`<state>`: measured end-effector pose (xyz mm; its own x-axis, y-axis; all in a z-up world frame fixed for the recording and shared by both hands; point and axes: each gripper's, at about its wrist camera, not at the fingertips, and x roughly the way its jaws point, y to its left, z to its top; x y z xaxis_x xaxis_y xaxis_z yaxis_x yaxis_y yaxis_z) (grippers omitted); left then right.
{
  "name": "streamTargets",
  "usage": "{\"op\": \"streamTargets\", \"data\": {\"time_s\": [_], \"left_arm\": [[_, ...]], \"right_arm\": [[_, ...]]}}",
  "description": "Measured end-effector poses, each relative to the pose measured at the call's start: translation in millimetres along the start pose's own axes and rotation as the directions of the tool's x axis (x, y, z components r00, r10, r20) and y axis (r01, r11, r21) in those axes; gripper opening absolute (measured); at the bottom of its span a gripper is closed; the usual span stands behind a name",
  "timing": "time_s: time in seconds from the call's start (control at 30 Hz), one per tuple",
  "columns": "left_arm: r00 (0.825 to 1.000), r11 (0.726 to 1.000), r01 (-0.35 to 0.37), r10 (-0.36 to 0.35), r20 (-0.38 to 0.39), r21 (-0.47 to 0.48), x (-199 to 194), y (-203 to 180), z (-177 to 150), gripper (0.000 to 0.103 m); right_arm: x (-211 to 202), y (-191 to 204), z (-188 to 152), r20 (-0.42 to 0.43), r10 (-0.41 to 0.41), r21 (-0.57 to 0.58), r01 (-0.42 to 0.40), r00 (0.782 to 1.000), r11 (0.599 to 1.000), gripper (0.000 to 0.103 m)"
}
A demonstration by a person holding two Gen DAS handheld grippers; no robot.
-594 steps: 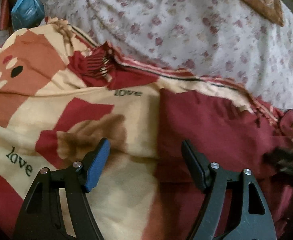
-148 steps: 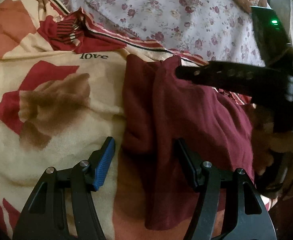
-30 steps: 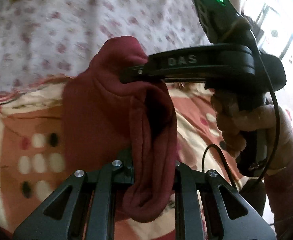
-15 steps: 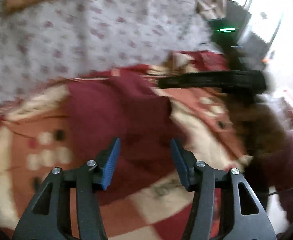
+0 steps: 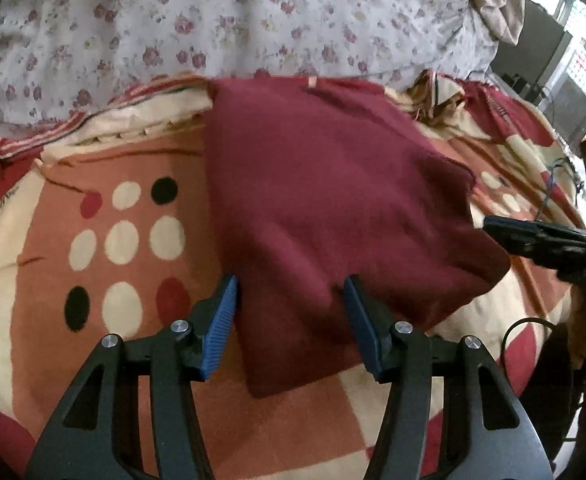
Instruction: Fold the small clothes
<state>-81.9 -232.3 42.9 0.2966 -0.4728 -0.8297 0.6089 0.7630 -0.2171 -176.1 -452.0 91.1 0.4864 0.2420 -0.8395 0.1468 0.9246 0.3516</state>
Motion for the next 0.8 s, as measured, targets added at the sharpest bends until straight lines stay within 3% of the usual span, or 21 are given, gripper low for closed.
{"op": "streamTargets", "data": {"time_s": [0.1,0.2,0.33,0.4,0.47,0.53,0.63,0.8], "left_arm": [[0.999,1.000,0.015,-0.015,0.051,-0.002,-13,-4,3,0.055],[0.997,1.000,0.013,-0.012,0.078,-0.011,-14,-8,7,0.055],[0.999,1.000,-0.019,0.019,0.037,-0.022,1,-9,2,0.055],[0.999,0.999,-0.046,0.046,0.025,-0.007,7,-9,-4,0.061],[0.999,0.999,-0.039,0.040,0.012,-0.016,11,-6,-8,0.063],[1.000,0.999,-0.019,0.019,-0.005,-0.039,10,0,-7,0.063],[1.000,0.998,-0.023,0.023,0.010,-0.064,2,7,0,0.063],[0.997,0.994,-0.055,0.061,0.054,-0.094,-5,15,15,0.063]], "right_arm": [[-26,0,3,0.099,-0.010,0.009,0.009,0.995,1.000,0.044],[-25,8,13,0.112,-0.022,0.022,0.020,0.993,1.000,0.046],[-5,35,28,0.126,-0.005,-0.028,0.009,0.992,1.000,0.046],[9,37,23,0.109,-0.041,-0.040,0.046,0.993,0.998,0.046],[32,27,12,0.027,-0.082,-0.021,0.083,0.996,0.996,0.046],[41,14,1,0.002,-0.063,0.009,0.063,0.998,0.998,0.046],[24,-1,-1,0.042,0.011,0.072,-0.014,0.999,0.997,0.047],[-4,-9,19,0.165,-0.020,0.107,0.003,0.986,0.994,0.051]]}}
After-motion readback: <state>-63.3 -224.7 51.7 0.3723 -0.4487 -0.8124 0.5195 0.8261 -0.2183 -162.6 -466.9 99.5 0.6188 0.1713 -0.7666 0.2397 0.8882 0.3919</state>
